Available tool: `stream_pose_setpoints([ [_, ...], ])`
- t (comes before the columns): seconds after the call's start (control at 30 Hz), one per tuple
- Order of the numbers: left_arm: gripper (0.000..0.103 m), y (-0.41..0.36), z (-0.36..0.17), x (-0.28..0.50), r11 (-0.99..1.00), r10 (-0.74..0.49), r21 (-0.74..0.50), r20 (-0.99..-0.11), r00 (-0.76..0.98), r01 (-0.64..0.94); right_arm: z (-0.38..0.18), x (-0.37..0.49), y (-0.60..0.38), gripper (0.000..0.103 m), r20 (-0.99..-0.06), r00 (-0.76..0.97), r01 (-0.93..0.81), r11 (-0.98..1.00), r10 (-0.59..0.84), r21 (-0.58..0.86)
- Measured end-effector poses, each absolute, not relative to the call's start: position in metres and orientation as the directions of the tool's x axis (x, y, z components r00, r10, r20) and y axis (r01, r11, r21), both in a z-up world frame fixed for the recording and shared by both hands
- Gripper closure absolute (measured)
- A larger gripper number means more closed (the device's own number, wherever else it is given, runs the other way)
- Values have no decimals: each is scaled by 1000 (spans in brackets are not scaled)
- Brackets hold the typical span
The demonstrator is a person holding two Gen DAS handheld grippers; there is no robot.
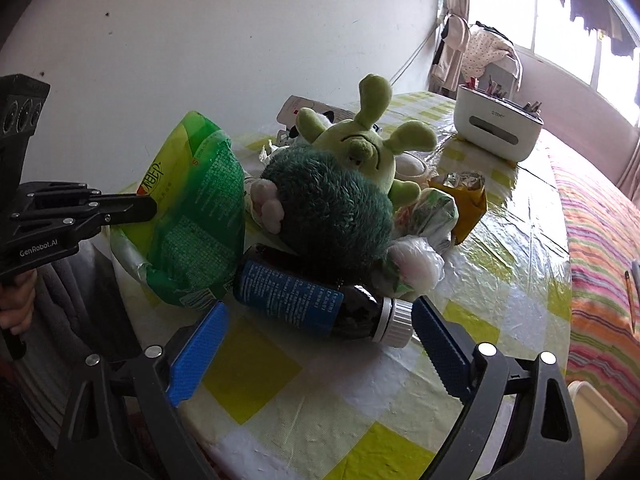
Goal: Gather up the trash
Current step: 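Grasp the green wipes pack with left tool while right grasps the blue-labelled bottle, then carry both items to the white bin while right tool drops the bottle inside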
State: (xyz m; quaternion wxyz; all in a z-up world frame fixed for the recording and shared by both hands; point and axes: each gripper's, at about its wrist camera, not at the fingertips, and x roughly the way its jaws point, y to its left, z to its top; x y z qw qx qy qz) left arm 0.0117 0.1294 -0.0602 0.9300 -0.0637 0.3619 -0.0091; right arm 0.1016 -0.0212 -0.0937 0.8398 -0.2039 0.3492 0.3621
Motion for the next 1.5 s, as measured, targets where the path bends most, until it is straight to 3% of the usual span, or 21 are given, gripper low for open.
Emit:
stream_pose_setpoints([
  [0.07,102,132,-60,9,991,-64,-133,-669,741,-34,-98,106,-12,26,-756,460,-788,607,465,-106],
  [0.33,102,136,-56,7,987,-68,-155,-655,753,-45,-112,119,2,26,-799,458,-830,508,390,-228],
  [0.7,102,139,-47,3,979,-81,-197,-631,771,-58,-117,121,9,42,-837,402,-850,493,372,-189],
  [0.93,102,134,-39,2,981,-71,-186,-601,796,-53,-118,113,-13,57,-820,391,-844,519,419,-137],
  [1.13,102,131,-33,0,980,-79,-197,-570,818,-43,-111,97,-39,58,-784,407,-831,547,469,-104],
  [1.5,102,98,-20,2,994,-52,-106,-514,856,-3,-76,81,-104,58,-670,516,-745,665,534,-44],
])
